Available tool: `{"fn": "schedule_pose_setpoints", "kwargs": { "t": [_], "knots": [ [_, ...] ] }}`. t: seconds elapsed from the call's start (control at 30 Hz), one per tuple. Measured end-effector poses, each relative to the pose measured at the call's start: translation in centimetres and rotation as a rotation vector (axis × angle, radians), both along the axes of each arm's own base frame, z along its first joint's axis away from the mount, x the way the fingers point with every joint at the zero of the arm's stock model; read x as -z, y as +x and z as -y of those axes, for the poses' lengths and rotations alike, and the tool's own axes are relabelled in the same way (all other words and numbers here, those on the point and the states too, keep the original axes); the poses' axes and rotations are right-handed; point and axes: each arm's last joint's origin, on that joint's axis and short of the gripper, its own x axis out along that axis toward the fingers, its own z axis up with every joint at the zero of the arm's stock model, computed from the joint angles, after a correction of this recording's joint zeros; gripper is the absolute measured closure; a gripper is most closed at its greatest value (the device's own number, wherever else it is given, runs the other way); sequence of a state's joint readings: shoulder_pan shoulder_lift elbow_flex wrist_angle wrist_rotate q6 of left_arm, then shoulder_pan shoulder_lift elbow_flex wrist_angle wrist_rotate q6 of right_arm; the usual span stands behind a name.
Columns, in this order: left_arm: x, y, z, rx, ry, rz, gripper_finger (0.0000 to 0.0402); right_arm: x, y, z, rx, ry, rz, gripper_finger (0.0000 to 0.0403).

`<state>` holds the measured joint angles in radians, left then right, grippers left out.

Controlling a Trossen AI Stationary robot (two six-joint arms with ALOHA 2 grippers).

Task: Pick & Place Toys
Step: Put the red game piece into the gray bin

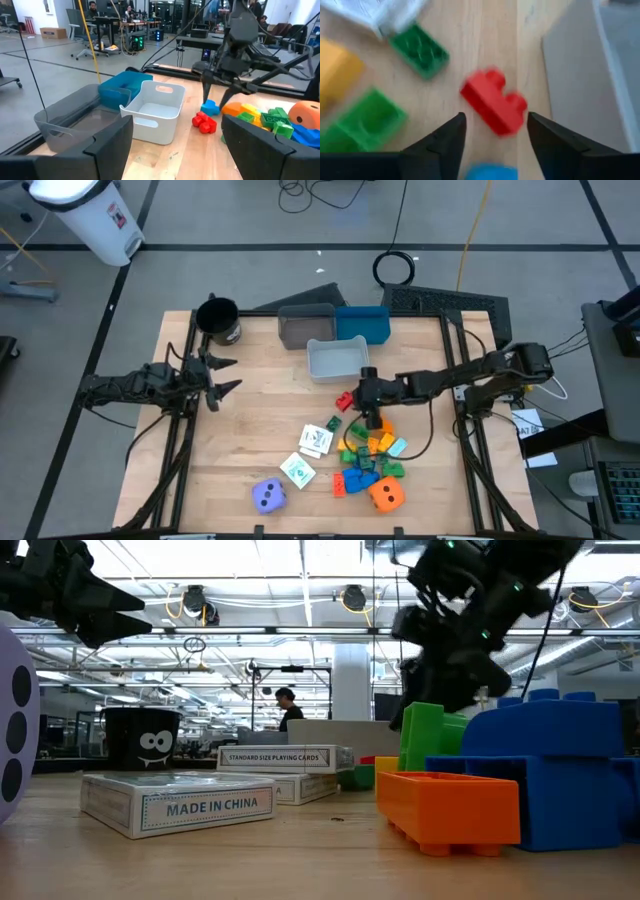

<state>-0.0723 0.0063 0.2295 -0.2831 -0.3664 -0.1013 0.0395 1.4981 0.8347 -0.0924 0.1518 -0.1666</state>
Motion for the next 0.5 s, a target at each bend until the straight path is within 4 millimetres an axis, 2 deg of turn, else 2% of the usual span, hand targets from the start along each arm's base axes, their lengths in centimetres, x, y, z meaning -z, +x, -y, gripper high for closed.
{"fn": "schedule_pose_setpoints", "kwargs": {
  "t": [0.1,0.23,0.37,0.5],
  "knots": [
    [0.0,0.0,0.0,0.001,0.0,-0.004,0.0091,-0.1,1.0,0.0,-0.009,-0.011,-0.007,0.0149],
    [0.0,0.0,0.0,0.002,0.0,-0.003,0.0091,1.3,1.9,0.1,-0.058,-0.001,-0.037,0.0129],
    [0.0,0.0,0.0,0.003,0.0,-0.003,0.0091,3.4,2.3,0.4,-0.052,-0.017,-0.102,0.013],
    [0.0,0.0,0.0,0.003,0.0,-0.003,0.0091,4.5,2.9,0.8,-0.024,-0.043,-0.116,0.0146]
  ]
}}
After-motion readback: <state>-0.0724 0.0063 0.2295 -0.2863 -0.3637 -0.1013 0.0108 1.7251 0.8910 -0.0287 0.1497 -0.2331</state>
